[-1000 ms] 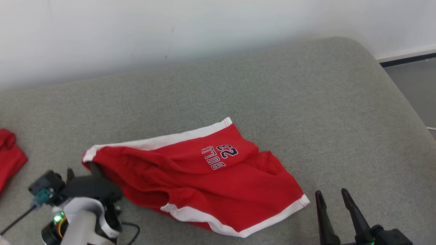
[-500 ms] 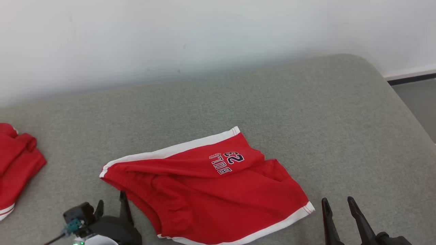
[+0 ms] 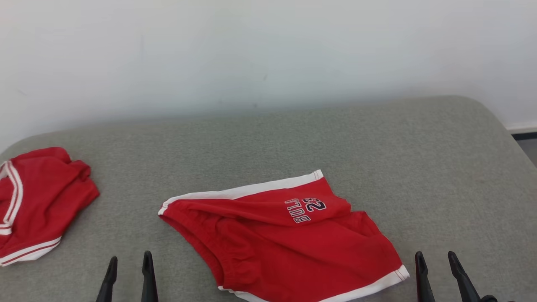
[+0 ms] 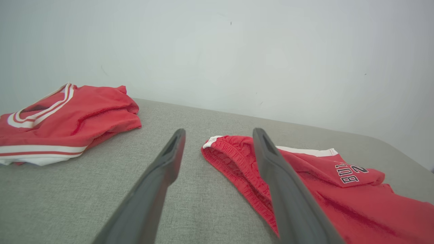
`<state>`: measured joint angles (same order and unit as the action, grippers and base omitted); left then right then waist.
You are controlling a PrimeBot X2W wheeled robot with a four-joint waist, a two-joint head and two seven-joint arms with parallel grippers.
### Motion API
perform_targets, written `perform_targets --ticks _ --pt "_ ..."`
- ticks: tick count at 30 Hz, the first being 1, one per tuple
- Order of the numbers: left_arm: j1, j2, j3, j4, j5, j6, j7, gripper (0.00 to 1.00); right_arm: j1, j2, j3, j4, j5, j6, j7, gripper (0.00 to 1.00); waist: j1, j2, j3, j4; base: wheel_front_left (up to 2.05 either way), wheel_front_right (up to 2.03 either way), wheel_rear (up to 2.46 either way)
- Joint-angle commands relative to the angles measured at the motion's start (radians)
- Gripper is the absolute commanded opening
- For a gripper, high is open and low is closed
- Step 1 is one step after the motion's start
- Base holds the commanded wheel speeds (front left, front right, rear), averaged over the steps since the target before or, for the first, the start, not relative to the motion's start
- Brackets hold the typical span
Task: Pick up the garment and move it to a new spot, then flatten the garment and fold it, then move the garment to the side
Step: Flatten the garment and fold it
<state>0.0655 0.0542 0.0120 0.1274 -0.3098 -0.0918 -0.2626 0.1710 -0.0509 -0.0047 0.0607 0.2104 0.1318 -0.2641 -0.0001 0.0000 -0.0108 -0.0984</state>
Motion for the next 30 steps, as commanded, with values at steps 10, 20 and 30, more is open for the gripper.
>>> perform_targets --ticks 10,20,30 --pt "0.163 -0.004 -0.043 -0.069 0.061 0.052 -0.003 1.0 0.046 0.0 -0.015 0.018 -0.028 -0.002 -0.001 1.0 0.0001 0.0 -0.062 0.104 0.0 0.0 0.0" --pt "0.181 -0.004 -0.05 -0.015 0.096 0.03 -0.003 1.0 0.074 0.0 -0.006 0.037 -0.037 -0.002 -0.001 1.0 0.0001 0.0 -0.085 0.119 0.0 0.0 0.0" --pt "0.163 -0.004 -0.056 0.01 0.082 0.026 -0.003 1.0 0.07 0.001 0.0 0.037 -0.021 -0.002 -0.001 1.0 0.0001 0.0 -0.084 0.099 0.0 0.0 0.0"
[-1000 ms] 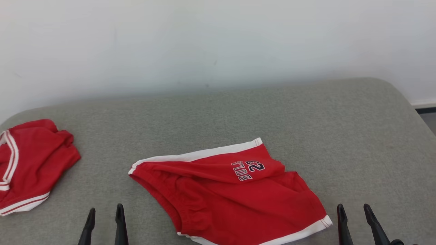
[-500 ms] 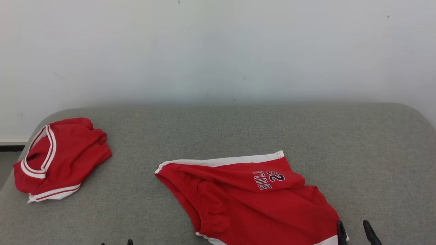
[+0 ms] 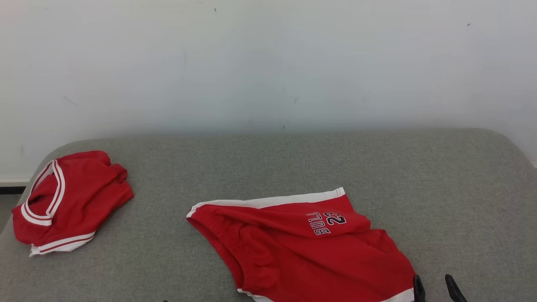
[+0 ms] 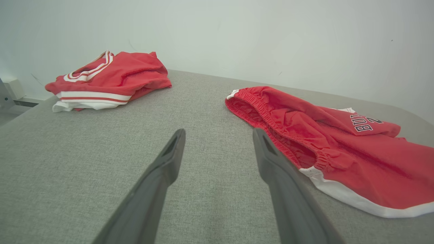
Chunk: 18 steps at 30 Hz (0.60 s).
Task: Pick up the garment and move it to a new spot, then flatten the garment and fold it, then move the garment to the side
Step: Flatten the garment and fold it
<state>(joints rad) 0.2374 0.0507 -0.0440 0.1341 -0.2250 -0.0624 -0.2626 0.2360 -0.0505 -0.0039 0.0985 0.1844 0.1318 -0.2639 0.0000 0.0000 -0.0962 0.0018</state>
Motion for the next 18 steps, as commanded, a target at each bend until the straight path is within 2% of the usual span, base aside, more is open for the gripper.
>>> perform_targets --ticks 1,18 --pt "-0.01 -0.001 0.0 0.007 -0.004 -0.006 -0.003 1.0 0.005 0.0 -0.001 -0.001 0.006 -0.002 -0.001 1.0 0.0 0.0 0.002 -0.002 0.0 0.0 0.0" --pt "-0.026 -0.001 -0.016 0.04 -0.02 -0.024 -0.003 1.0 -0.012 0.0 -0.003 0.004 0.0 -0.002 -0.001 1.0 0.0 0.0 0.01 -0.021 0.0 0.0 0.0"
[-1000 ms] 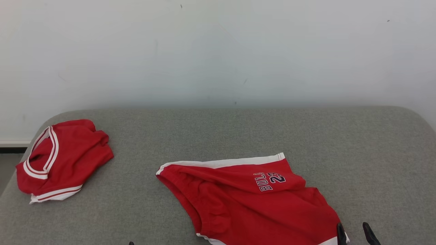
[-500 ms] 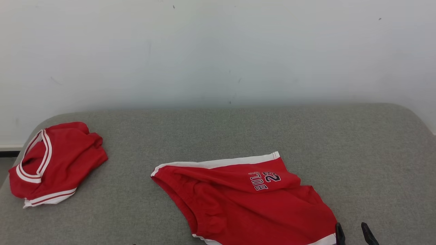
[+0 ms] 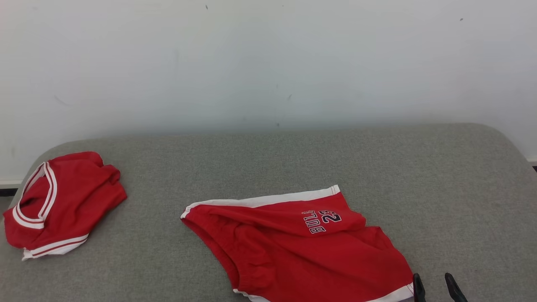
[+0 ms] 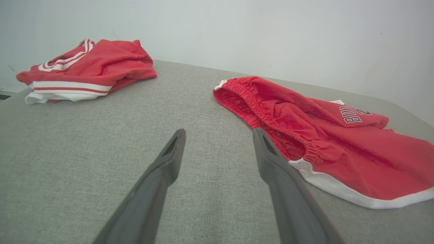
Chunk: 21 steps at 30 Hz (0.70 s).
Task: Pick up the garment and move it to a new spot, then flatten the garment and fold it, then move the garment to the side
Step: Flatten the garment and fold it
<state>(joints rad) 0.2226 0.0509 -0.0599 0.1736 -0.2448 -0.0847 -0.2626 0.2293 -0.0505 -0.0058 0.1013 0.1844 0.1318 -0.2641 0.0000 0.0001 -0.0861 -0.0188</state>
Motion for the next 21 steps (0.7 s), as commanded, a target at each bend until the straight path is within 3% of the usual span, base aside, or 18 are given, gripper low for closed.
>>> perform_targets --ticks 1,12,21 --pt "-0.014 -0.001 -0.005 0.007 0.003 -0.003 -0.003 1.0 -0.006 0.0 -0.001 0.002 -0.001 -0.002 -0.001 1.0 0.0 -0.0001 0.0 -0.002 0.0 0.0 0.0" --pt "-0.183 0.02 -0.199 0.259 0.096 -0.046 -0.003 1.0 -0.071 -0.071 0.007 0.12 -0.011 -0.002 0.023 1.0 0.0 -0.0001 0.027 -0.02 0.0 0.0 0.0" --pt "-0.351 0.043 -0.335 0.414 0.031 -0.045 -0.003 1.0 -0.175 -0.121 0.078 0.23 0.015 -0.002 0.026 1.0 0.0 -0.0001 0.073 -0.063 0.0 0.0 0.0"
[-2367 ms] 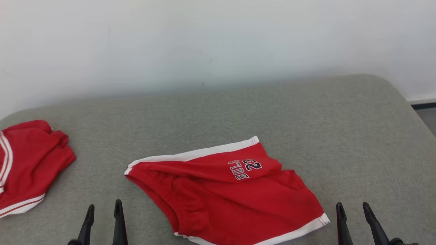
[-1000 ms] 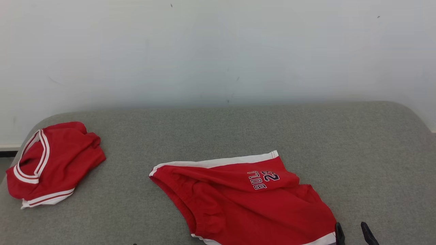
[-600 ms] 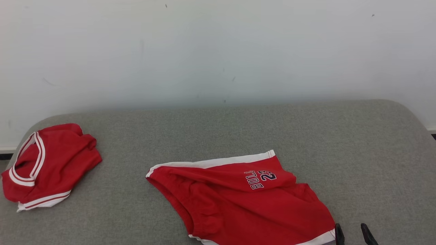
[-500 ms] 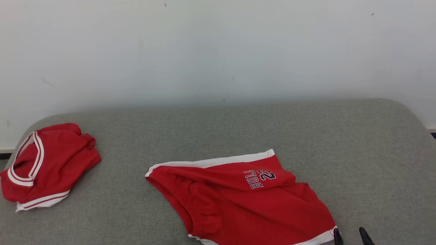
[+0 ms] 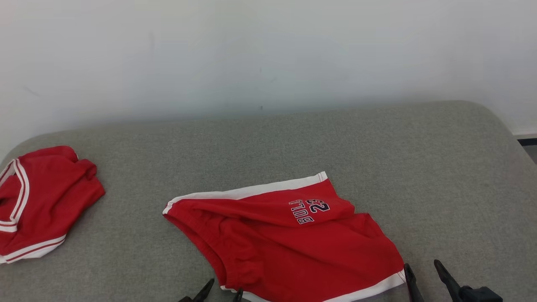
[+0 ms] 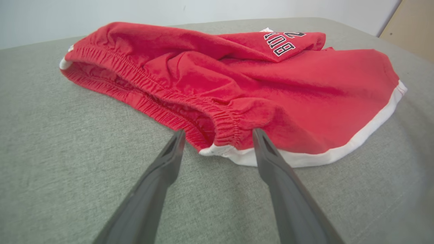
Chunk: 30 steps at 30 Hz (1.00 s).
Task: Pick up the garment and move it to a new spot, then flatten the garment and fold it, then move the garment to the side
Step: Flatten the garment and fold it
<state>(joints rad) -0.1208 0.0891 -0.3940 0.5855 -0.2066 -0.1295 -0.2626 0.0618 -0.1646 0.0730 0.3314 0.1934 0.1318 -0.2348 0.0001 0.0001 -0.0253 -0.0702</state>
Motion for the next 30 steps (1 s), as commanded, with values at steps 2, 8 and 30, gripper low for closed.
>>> perform_targets --ticks 2,8,30 --pt "-0.021 0.014 -0.01 0.025 -0.01 -0.001 -0.003 1.0 -0.021 -0.01 0.013 0.016 0.012 -0.002 -0.006 1.0 -0.0001 -0.0001 0.019 -0.019 0.0 0.0 0.0" --pt "-0.055 0.041 -0.051 0.061 -0.034 -0.001 -0.003 1.0 -0.044 -0.017 0.032 0.046 0.024 -0.002 -0.017 1.0 -0.0001 -0.0001 0.034 -0.029 0.0 0.0 0.0" --pt "-0.117 0.073 -0.147 0.076 -0.086 -0.001 -0.003 0.0 -0.14 -0.05 0.108 0.204 0.058 -0.002 0.058 1.0 -0.0001 -0.0001 0.075 -0.007 0.0 0.0 0.0"
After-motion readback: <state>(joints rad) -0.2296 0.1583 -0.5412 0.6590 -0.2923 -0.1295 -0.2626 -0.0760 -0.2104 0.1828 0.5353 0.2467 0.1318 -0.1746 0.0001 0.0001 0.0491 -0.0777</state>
